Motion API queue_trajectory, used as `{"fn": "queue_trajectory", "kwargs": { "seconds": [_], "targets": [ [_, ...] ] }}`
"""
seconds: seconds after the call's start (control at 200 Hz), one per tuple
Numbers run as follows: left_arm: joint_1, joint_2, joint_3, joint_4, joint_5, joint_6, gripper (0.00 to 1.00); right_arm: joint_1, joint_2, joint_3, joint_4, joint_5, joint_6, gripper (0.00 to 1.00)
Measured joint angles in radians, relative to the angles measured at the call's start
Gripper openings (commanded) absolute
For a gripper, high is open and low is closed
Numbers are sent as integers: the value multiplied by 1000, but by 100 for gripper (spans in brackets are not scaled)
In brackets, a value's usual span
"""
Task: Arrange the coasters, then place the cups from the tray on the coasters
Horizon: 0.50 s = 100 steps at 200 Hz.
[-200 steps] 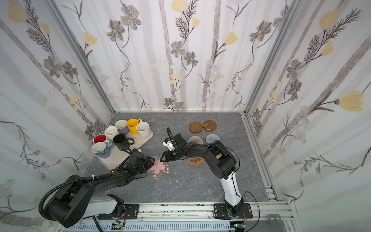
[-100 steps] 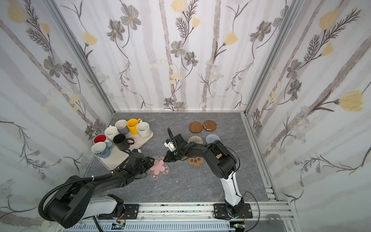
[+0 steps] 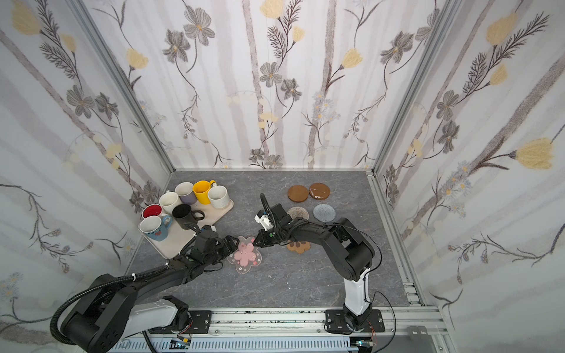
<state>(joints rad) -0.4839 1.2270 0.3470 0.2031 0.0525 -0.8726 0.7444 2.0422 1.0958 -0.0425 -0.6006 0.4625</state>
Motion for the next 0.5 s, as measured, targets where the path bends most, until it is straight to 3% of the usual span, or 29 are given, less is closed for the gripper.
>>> {"fn": "queue_trajectory", "kwargs": {
  "seconds": [0.245, 0.5],
  "targets": [
    [-113, 71, 130, -56, -45, 40, 86, -19, -178, -201, -27, 97, -10, 0],
    [-175, 129, 217, -69, -81, 85, 85, -48, -379, -427, -42, 195, 26, 0]
  ]
}}
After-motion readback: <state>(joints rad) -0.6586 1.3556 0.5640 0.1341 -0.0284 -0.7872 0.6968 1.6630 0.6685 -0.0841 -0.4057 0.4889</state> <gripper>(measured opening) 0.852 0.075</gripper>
